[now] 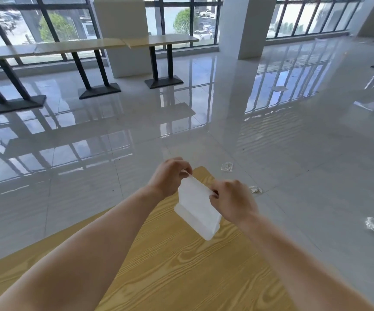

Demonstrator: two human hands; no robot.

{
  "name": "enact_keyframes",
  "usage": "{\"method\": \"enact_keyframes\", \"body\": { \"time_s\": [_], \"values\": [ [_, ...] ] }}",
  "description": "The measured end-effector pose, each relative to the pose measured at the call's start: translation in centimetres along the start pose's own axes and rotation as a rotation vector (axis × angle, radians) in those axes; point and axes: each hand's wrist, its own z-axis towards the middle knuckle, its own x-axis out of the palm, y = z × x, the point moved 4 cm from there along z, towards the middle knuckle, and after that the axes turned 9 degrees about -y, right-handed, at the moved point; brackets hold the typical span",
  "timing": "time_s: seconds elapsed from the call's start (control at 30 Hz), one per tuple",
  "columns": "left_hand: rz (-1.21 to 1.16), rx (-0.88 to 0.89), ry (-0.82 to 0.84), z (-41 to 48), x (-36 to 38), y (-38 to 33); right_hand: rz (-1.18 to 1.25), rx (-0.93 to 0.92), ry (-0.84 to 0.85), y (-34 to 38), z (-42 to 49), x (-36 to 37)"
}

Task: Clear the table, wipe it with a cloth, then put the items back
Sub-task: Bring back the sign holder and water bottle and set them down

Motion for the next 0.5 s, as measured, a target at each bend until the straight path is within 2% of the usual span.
{"method": "enact_keyframes", "body": {
  "time_s": [0.33, 0.5],
  "values": [
    [-0.069, -0.057, 0.049, 2.0, 5.0, -0.7, -0.022, 0.072, -0.032, -3.6, -0.2, 1.8],
    [-0.111, -0.101, 0.005, 2.2, 6.2, -1.0, -0.018, 0.120, -0.070, -4.4, -0.4, 2.4]
  ]
}}
